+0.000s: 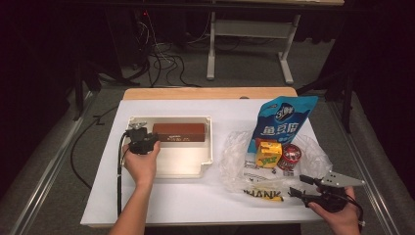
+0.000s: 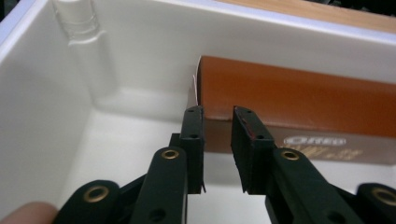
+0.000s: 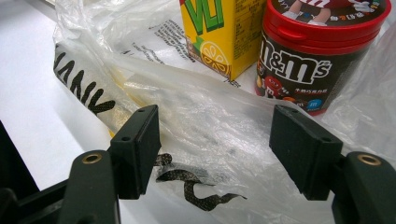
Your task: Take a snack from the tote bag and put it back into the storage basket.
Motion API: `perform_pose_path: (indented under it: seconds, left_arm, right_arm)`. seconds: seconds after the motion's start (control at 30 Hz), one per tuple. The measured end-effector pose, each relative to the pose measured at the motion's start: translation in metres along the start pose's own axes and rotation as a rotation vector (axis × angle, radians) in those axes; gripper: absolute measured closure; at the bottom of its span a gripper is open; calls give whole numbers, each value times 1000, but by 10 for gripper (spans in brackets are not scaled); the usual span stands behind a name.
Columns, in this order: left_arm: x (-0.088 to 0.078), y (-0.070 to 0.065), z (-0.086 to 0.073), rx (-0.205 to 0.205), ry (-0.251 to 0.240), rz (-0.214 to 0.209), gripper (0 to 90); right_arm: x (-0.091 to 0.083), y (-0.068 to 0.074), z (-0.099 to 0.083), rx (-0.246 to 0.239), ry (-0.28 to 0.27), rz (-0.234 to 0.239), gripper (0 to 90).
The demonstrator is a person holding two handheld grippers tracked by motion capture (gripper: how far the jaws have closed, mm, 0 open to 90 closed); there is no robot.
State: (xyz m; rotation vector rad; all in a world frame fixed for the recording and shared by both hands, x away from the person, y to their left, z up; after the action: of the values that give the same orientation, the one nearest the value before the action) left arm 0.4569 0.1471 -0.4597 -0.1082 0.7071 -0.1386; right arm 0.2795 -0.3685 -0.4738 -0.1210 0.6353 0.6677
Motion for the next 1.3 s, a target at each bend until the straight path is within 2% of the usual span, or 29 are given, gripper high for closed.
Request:
perform_pose_path:
  seconds: [0.07, 0.17, 0.23, 0.37, 0.47, 0.53, 0.63, 0.9, 0.97, 1.1, 1.3]
  left_arm:
    - [-6, -2, -4, 16, -14, 18, 723]
    - [-11, -9, -10, 15, -16, 1, 752]
    - [-9, -17, -15, 54, 3, -19, 758]
    - [4, -35, -21, 89, 63, -79, 819]
    - [13, -47, -20, 111, 100, -104, 830]
    - [18, -55, -18, 132, 106, -111, 830]
    - [22, -62, -14, 132, 105, -124, 838]
    - [30, -67, -11, 92, 105, -167, 865]
    - [32, -68, -12, 107, 105, -168, 860]
    - [30, -70, -14, 131, 102, -187, 811]
    - [14, -66, -14, 124, 58, -242, 676]
  right_arm:
    - [0, 0, 0, -2, 0, 1, 348]
    - [1, 1, 0, -4, 4, 1, 348]
    - [1, 1, 1, -4, 5, 2, 348]
    - [0, 1, 1, -6, 1, 0, 347]
    - [0, 1, 1, 3, 0, -1, 348]
    - [0, 1, 0, -1, -2, -1, 347]
    - [-1, 0, 0, 3, -4, -1, 348]
    - [-2, -1, 0, 7, -11, 0, 347]
    - [-3, -1, 0, 6, -13, 1, 347]
    - [-3, 0, 0, 3, -18, 3, 347]
    - [-4, 0, 3, -2, -24, -4, 347]
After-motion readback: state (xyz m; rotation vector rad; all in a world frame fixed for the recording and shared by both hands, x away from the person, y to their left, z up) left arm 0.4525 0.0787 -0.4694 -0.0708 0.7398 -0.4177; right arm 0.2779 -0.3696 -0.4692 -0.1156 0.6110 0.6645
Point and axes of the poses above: each handheld gripper's, and its own axes: x roughly forward along the jaws, z roughly out of its top, y roughly to its left, the point moved 3 cm from there along x, roughly forward along the jaws, and after that the axes turned 1 degree about y, right-handed, at the moved point
